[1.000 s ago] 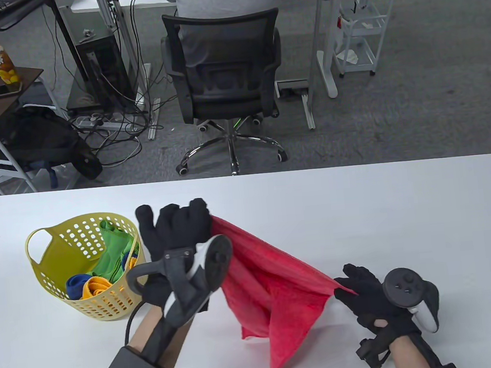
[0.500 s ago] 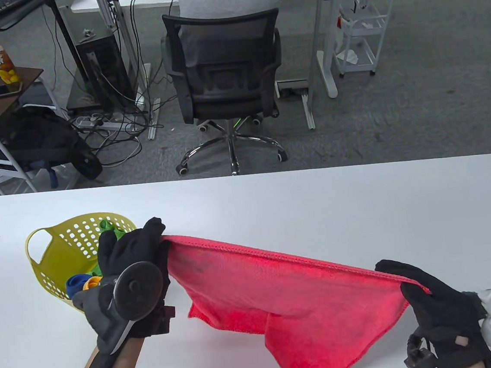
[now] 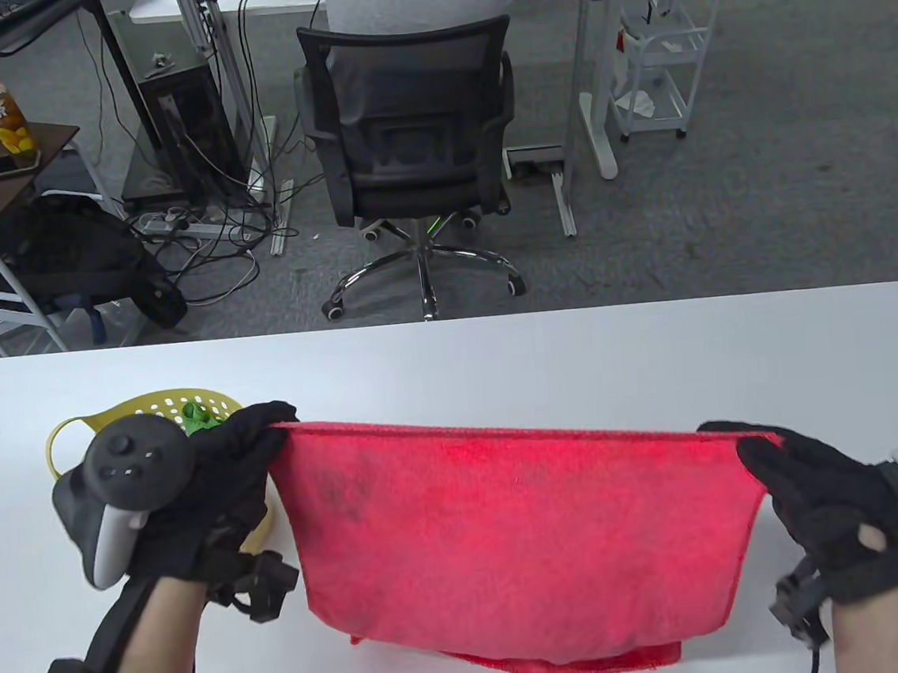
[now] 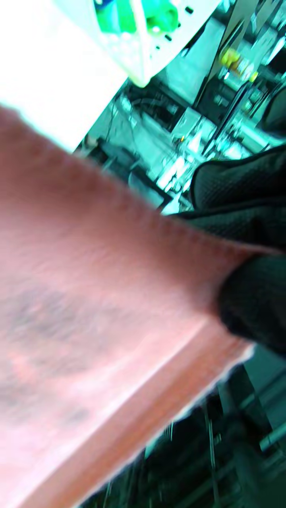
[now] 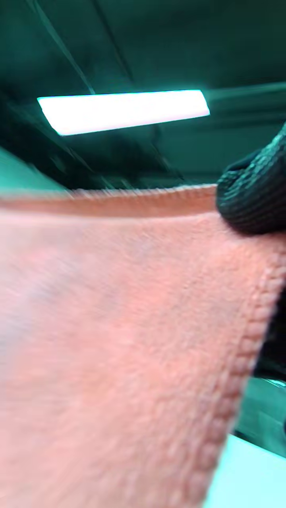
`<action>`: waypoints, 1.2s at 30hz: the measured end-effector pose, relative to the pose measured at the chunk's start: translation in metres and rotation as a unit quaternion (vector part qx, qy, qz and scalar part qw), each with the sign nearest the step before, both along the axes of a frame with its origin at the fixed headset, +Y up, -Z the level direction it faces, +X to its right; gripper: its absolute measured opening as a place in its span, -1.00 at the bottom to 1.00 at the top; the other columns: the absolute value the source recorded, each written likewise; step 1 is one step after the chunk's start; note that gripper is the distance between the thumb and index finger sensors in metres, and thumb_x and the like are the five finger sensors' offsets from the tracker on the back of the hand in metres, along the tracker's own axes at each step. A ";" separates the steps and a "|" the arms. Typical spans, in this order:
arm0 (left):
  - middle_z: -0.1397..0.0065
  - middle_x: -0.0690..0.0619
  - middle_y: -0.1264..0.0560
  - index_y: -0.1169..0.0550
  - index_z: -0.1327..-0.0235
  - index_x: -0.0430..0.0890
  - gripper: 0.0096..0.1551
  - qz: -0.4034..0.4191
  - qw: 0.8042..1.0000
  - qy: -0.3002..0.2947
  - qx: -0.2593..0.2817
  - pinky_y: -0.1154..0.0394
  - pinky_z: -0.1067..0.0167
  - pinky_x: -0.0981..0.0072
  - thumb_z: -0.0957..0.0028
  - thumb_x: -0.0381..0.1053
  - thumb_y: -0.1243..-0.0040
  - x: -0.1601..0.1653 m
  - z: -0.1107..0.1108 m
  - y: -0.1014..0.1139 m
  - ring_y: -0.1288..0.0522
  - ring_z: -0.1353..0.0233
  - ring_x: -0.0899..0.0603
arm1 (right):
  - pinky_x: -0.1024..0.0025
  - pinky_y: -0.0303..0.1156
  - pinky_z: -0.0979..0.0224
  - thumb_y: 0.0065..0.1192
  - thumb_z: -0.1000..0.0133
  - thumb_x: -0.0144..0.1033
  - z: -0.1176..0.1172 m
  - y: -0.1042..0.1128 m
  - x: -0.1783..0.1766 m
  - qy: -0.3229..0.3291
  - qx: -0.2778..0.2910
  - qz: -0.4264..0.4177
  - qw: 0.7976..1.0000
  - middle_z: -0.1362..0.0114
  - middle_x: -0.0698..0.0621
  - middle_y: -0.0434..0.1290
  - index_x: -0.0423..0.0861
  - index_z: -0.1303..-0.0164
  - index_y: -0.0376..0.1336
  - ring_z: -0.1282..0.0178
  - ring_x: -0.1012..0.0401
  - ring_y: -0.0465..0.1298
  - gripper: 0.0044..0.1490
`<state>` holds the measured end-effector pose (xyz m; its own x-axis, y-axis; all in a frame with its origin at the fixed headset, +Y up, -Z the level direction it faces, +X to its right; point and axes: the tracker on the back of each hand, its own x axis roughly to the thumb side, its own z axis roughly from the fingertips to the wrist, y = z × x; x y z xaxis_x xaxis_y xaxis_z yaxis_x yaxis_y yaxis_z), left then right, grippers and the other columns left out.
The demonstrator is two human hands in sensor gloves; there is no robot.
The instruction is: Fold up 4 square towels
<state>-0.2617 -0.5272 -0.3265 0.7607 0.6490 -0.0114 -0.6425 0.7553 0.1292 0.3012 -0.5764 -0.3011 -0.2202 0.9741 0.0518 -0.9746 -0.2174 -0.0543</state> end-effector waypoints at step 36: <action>-0.29 0.14 -0.71 -0.72 -0.21 0.19 -0.53 -0.207 0.957 -0.088 -0.181 -0.25 -0.64 -0.10 -0.04 0.20 -0.33 0.045 0.062 -0.207 -0.56 -0.50 -0.13 | -0.67 -0.32 -0.30 0.38 -0.14 -0.16 0.042 -0.175 0.014 0.094 -0.187 0.333 0.919 -0.75 -0.45 0.08 -0.18 -0.23 0.54 -0.64 -0.45 -0.08 -0.45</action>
